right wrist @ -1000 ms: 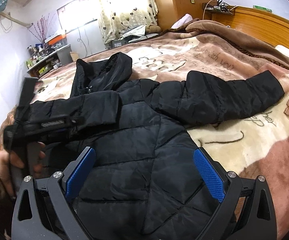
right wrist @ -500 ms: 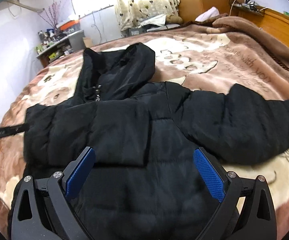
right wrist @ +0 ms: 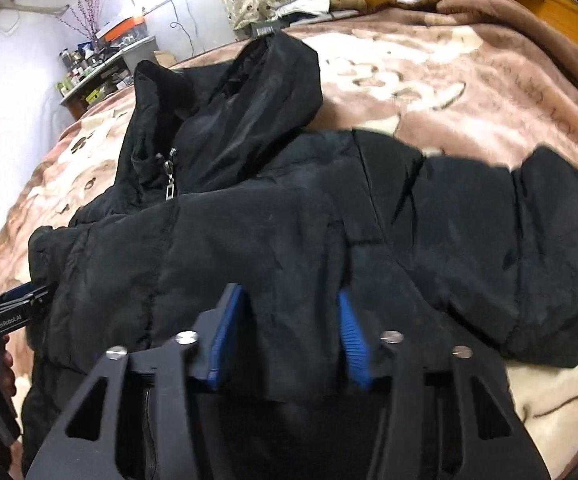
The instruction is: Fold large clothes
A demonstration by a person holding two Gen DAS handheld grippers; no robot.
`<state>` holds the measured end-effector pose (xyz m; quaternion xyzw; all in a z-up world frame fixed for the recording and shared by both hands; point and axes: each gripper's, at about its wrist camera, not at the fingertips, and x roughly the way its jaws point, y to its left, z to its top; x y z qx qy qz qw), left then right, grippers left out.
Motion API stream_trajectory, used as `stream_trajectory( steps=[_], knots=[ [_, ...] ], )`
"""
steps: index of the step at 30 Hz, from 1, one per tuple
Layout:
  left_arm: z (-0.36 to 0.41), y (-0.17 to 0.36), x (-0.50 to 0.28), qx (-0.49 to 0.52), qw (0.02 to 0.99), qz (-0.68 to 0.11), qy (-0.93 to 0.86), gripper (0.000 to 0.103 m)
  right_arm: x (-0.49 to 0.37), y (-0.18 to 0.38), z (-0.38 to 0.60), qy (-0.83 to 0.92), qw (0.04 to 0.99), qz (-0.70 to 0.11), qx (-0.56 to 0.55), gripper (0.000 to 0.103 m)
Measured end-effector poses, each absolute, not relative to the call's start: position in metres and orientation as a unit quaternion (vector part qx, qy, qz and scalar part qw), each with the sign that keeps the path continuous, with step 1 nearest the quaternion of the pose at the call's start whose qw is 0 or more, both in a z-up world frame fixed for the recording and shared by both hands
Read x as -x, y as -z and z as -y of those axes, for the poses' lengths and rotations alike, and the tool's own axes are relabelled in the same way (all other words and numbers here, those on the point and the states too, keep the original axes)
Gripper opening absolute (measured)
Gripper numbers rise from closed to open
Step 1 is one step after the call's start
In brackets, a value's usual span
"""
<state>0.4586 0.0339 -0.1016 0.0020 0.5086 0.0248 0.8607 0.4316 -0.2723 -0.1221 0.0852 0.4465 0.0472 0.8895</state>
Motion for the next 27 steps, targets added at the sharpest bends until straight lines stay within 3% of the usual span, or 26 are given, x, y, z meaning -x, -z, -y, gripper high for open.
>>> stream_trajectory(
  steps=[3, 15, 16, 19, 20, 21, 27],
  knots=[
    [-0.031, 0.101, -0.458, 0.001, 0.864, -0.503, -0.016, 0.091, -0.433, 0.114, 0.281, -0.026, 0.898, -0.432, -0.079, 0.013],
    [-0.027, 0.111, -0.462, -0.008, 0.854, -0.520, -0.029, 0.098, -0.436, 0.132, 0.299, -0.017, 0.880, -0.465, -0.090, 0.014],
    [-0.027, 0.109, -0.461, -0.007, 0.852, -0.522, -0.027, 0.098, -0.434, 0.128, 0.304, -0.024, 0.881, -0.460, -0.104, 0.016],
    [-0.027, 0.098, -0.456, 0.003, 0.856, -0.517, -0.012, 0.097, -0.421, 0.109, 0.327, -0.019, 0.895, -0.430, -0.120, 0.036],
    [-0.027, 0.095, -0.453, 0.014, 0.857, -0.515, -0.005, 0.097, -0.416, 0.103, 0.337, -0.018, 0.897, -0.424, -0.123, 0.049],
    [-0.027, 0.088, -0.449, 0.026, 0.859, -0.511, 0.002, 0.097, -0.411, 0.099, 0.346, -0.014, 0.899, -0.420, -0.123, 0.054],
    [-0.014, 0.053, -0.426, 0.048, 0.870, -0.490, 0.032, 0.097, -0.376, 0.075, 0.429, 0.035, 0.911, -0.387, -0.141, 0.057]
  ],
)
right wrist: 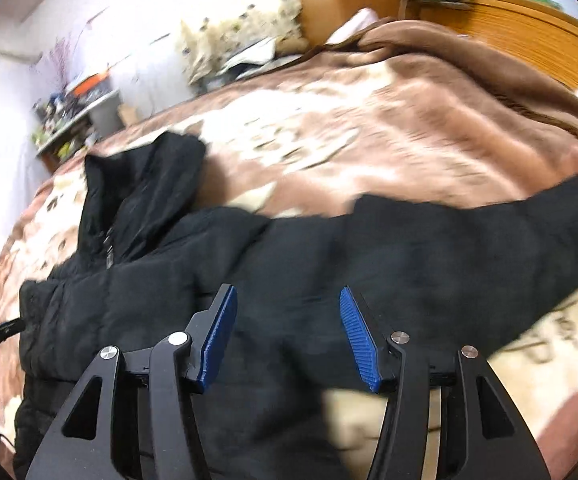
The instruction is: Fold large clothes
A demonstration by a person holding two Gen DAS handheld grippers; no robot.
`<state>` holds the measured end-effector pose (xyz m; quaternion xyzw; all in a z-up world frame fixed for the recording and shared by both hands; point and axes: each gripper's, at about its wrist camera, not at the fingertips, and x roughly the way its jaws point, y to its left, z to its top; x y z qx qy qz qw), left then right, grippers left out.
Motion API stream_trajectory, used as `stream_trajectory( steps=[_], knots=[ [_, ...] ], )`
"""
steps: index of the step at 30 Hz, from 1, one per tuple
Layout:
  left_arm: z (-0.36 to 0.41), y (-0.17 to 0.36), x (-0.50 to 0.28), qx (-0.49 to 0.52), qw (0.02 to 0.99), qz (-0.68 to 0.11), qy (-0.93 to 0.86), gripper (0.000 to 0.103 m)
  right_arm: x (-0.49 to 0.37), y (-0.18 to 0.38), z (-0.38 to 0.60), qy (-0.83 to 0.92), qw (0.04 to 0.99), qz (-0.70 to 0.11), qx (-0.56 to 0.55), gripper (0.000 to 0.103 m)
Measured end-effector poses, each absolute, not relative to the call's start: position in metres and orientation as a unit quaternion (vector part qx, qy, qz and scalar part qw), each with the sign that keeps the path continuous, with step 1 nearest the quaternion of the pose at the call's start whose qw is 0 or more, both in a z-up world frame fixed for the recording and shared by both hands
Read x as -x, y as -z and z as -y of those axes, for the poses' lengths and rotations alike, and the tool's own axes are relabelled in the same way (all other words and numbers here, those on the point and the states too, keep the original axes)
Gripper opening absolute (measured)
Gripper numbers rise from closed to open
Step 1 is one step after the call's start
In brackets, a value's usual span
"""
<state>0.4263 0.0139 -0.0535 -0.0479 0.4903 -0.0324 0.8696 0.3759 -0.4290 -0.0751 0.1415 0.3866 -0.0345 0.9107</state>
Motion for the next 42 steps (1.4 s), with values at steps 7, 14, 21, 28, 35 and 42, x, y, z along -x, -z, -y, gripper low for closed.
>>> stream_trajectory(
  steps=[7, 14, 21, 28, 35, 42],
  knots=[
    [0.028, 0.021, -0.399, 0.054, 0.877, -0.469, 0.083, 0.097, -0.329, 0.077, 0.524, 0.113, 0.906, -0.366, -0.182, 0.062],
    [0.074, 0.015, -0.384, 0.057, 0.874, -0.464, 0.130, 0.097, -0.296, 0.094, 0.602, 0.228, 0.878, -0.351, -0.231, 0.062],
    [0.100, 0.033, -0.391, 0.065, 0.861, -0.485, 0.139, 0.097, -0.302, 0.100, 0.640, 0.301, 0.865, -0.341, -0.213, 0.062],
    [0.117, 0.058, -0.392, 0.057, 0.850, -0.505, 0.138, 0.097, -0.316, 0.116, 0.665, 0.304, 0.858, -0.352, -0.220, 0.062],
    [0.118, 0.077, -0.394, 0.072, 0.835, -0.528, 0.134, 0.097, -0.323, 0.127, 0.678, 0.284, 0.861, -0.347, -0.239, 0.054],
    [0.125, 0.087, -0.395, 0.063, 0.832, -0.537, 0.124, 0.097, -0.332, 0.127, 0.679, 0.266, 0.867, -0.351, -0.231, 0.024]
  ],
)
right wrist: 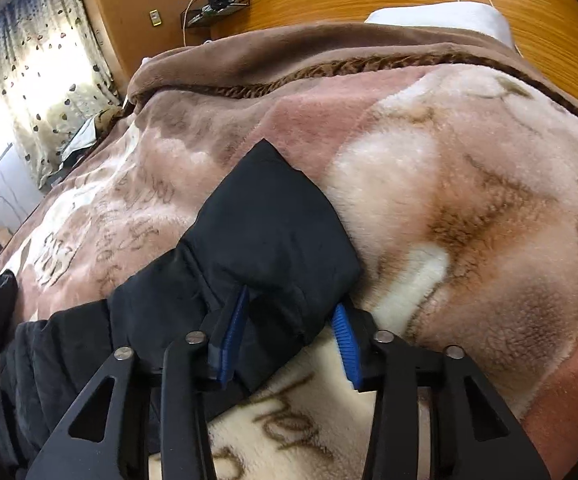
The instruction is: Fold large clothes
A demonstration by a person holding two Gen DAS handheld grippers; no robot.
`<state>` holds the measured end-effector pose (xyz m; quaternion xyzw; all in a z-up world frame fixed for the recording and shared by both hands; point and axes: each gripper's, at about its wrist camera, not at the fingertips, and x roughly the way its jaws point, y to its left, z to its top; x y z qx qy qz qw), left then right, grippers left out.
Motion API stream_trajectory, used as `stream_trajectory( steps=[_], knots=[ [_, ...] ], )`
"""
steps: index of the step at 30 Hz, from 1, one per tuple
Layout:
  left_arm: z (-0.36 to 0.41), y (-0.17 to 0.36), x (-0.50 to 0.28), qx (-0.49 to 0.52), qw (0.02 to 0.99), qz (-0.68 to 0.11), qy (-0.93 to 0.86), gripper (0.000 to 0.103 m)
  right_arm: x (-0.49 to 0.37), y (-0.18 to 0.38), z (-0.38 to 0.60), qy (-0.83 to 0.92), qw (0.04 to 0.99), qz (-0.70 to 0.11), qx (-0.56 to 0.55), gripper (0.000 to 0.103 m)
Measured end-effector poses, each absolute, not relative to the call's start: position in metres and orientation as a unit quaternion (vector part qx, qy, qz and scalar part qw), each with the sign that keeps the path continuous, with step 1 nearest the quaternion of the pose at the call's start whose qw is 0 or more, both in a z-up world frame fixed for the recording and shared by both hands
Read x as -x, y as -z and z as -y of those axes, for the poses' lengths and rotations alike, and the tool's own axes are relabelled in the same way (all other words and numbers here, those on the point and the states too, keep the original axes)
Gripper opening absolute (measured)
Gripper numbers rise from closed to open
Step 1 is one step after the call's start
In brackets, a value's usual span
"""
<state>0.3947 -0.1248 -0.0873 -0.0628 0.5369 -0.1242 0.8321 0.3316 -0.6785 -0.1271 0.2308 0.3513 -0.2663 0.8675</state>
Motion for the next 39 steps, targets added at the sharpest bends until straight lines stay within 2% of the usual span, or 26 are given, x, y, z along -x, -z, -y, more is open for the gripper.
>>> stream_trajectory(
  steps=[2, 3, 12, 27, 39],
  knots=[
    [0.125, 0.089, -0.395, 0.063, 0.832, -0.538, 0.122, 0.097, -0.332, 0.126, 0.678, 0.267, 0.869, -0.353, -0.222, 0.010],
    [0.125, 0.089, -0.394, 0.063, 0.832, -0.537, 0.122, 0.097, -0.330, 0.123, 0.677, 0.266, 0.872, -0.348, -0.220, 0.008],
    [0.119, 0.082, -0.388, 0.075, 0.834, -0.532, 0.123, 0.097, -0.324, 0.074, 0.646, 0.218, 0.907, -0.307, -0.187, 0.007],
    [0.092, 0.051, -0.371, 0.101, 0.847, -0.506, 0.132, 0.097, -0.333, -0.042, 0.509, 0.051, 0.965, -0.230, -0.118, 0.007],
    [0.041, 0.030, -0.369, 0.155, 0.852, -0.482, 0.134, 0.097, -0.361, -0.057, 0.354, -0.132, 0.963, -0.222, -0.082, 0.007]
  ],
)
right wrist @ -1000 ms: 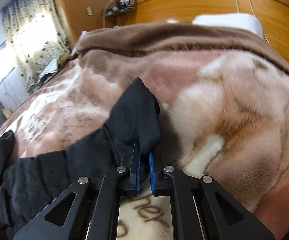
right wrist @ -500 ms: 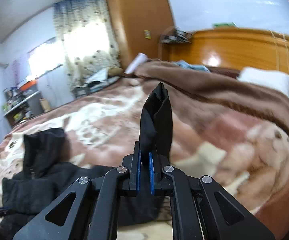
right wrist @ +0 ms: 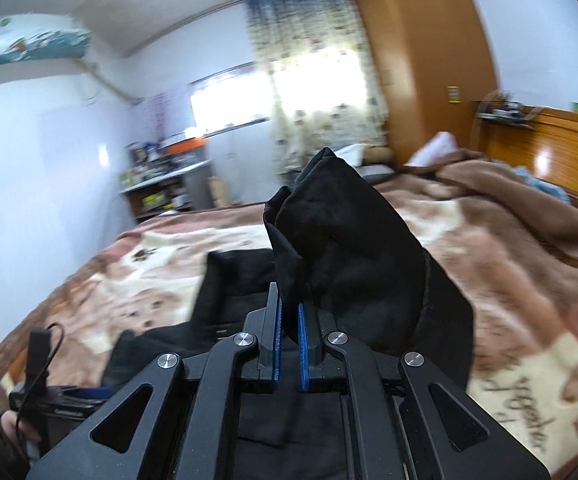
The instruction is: Fold large clothes
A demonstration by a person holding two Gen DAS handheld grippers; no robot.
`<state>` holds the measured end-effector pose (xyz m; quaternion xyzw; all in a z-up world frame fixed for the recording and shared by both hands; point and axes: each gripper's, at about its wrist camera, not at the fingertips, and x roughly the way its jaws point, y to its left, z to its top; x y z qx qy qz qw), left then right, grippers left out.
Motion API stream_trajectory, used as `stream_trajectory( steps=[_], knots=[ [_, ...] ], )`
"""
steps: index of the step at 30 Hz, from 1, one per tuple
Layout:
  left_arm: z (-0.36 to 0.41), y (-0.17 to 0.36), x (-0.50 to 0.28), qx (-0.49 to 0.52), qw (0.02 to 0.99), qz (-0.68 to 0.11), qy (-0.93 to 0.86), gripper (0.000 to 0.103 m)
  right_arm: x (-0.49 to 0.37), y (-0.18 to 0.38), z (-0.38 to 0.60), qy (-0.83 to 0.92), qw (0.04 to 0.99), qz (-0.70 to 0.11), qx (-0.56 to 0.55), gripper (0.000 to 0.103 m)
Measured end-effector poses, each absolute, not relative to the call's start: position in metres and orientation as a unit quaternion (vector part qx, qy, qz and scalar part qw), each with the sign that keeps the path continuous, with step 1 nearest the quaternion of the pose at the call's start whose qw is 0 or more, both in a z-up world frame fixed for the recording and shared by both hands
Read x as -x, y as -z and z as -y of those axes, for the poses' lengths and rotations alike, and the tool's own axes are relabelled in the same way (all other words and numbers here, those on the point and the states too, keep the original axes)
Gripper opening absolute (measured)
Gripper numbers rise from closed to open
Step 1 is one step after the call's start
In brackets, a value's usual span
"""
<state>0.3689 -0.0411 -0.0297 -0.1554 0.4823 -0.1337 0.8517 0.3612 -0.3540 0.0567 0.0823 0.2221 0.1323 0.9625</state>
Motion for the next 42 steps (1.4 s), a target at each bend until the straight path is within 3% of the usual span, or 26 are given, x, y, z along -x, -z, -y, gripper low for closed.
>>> stream_trajectory(
  steps=[17, 26, 28, 30, 32, 42],
  knots=[
    [-0.059, 0.034, -0.354, 0.221, 0.856, -0.461, 0.077, 0.097, -0.383, 0.030, 0.191, -0.282, 0.898, -0.320, -0.109, 0.007],
    [-0.081, 0.049, -0.361, 0.245, 0.846, -0.470, 0.064, 0.097, -0.392, 0.084, 0.170, -0.285, 0.867, -0.392, -0.114, 0.010],
    [-0.078, 0.051, -0.363, 0.250, 0.841, -0.474, 0.073, 0.097, -0.393, 0.088, 0.177, -0.286, 0.859, -0.405, -0.130, 0.021],
    [-0.075, 0.053, -0.366, 0.263, 0.835, -0.477, 0.080, 0.097, -0.392, 0.085, 0.186, -0.283, 0.858, -0.406, -0.140, 0.040],
    [-0.068, 0.053, -0.370, 0.264, 0.833, -0.478, 0.083, 0.097, -0.388, 0.079, 0.195, -0.288, 0.855, -0.404, -0.153, 0.049],
    [-0.015, 0.058, -0.404, 0.239, 0.821, -0.507, 0.108, 0.097, -0.373, 0.046, 0.297, -0.196, 0.893, -0.363, -0.178, 0.054]
  ],
)
